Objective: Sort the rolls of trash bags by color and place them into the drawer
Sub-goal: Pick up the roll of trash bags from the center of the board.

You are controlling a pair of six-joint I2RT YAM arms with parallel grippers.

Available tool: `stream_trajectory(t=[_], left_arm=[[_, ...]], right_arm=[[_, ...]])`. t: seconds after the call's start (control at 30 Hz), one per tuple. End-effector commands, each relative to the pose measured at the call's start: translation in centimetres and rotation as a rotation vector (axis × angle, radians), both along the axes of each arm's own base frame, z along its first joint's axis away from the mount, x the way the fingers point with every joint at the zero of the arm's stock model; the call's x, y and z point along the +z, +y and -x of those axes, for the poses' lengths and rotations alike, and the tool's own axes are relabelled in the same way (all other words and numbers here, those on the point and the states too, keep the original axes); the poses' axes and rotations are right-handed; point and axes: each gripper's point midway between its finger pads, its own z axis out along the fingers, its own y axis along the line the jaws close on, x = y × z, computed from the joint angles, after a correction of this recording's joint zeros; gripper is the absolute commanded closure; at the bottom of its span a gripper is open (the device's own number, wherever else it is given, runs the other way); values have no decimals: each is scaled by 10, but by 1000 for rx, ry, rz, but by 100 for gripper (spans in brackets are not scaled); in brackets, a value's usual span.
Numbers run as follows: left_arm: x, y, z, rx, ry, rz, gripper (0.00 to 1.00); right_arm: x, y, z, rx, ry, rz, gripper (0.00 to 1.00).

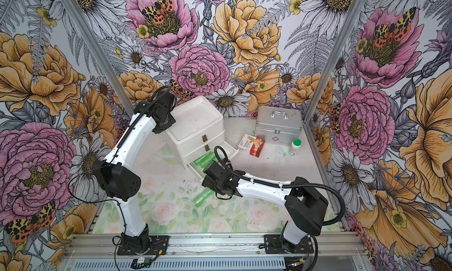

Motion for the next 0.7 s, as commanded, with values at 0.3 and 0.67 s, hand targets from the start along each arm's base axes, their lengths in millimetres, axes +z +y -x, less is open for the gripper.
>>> stream_trajectory(t=[0.3,0.67], left_arm=[[-69,-33,43,-63,312,135,100],[-70,-27,43,-54,310,140,100]], right_arm=[[-51,18,14,-175,182,17,39],[-55,35,14,-142,184,20,40]])
